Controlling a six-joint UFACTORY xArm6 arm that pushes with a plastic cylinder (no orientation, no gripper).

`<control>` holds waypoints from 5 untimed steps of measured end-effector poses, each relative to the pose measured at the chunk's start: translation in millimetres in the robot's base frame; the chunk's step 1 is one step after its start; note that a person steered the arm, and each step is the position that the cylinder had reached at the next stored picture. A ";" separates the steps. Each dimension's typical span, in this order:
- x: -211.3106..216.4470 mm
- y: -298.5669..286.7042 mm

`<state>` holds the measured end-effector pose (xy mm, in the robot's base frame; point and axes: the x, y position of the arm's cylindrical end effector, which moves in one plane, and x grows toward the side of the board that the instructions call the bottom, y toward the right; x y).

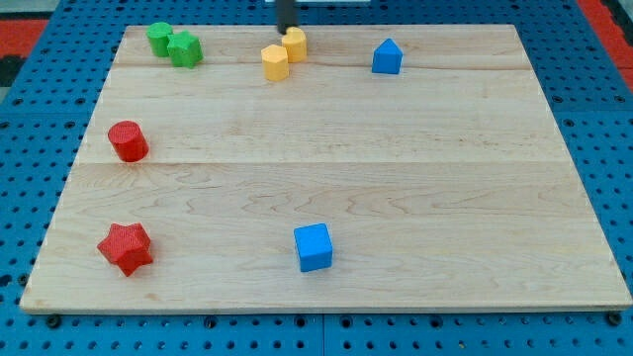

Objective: Push the yellow heart into the yellow hexagon

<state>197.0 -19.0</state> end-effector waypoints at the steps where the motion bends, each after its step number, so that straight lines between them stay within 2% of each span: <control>1: 14.4 8.3; 2: 40.8 -33.8; 3: 36.8 -38.0; 4: 36.8 -30.3; 5: 0.4 37.4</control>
